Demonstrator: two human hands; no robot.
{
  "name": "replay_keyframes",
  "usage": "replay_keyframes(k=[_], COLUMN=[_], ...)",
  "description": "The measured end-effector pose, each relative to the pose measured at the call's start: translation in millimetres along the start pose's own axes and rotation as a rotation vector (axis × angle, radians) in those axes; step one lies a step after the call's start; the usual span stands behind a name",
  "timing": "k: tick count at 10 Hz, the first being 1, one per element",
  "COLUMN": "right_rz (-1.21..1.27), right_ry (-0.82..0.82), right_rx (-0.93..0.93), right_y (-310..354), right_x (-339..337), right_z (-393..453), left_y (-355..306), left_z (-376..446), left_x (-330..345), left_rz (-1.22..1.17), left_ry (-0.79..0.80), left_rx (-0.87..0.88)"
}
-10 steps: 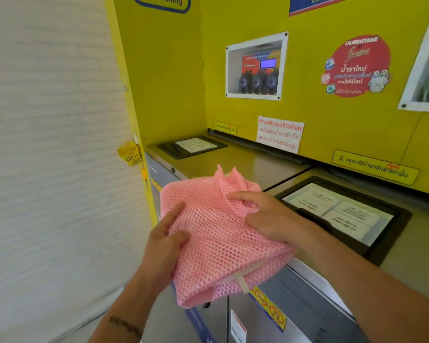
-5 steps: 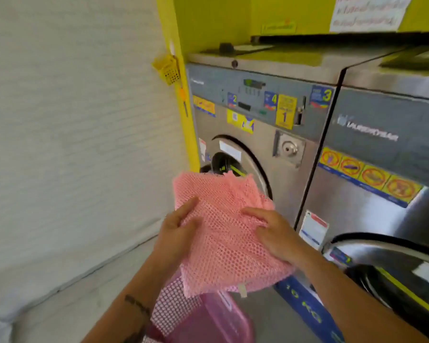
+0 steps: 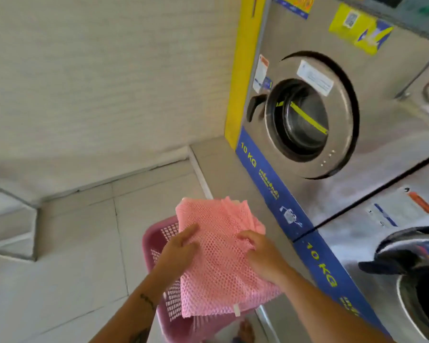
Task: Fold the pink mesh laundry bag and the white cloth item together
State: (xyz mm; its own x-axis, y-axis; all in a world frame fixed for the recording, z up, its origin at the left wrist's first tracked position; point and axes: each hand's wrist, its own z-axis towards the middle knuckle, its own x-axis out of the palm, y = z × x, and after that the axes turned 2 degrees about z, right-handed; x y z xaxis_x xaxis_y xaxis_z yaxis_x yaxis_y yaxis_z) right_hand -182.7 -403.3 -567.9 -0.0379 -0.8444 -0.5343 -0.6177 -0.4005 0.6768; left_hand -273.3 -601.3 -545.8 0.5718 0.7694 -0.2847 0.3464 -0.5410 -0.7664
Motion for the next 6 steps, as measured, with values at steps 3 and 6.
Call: replay_keyframes(k=[3,6], right_rz=[0.035,-0.294], right_ry=[0.233,0.445], right_rx=[0.133,0.129], right_y=[-143,-218], right_x=[140,185], right_z=[139,213], left_y=[176,257], left_z=[135,202], left_x=[47,82], left_rz=[-0.046,0.228], left_ry=[-0.093,-0.100], left_rx=[-0.250,-0.345])
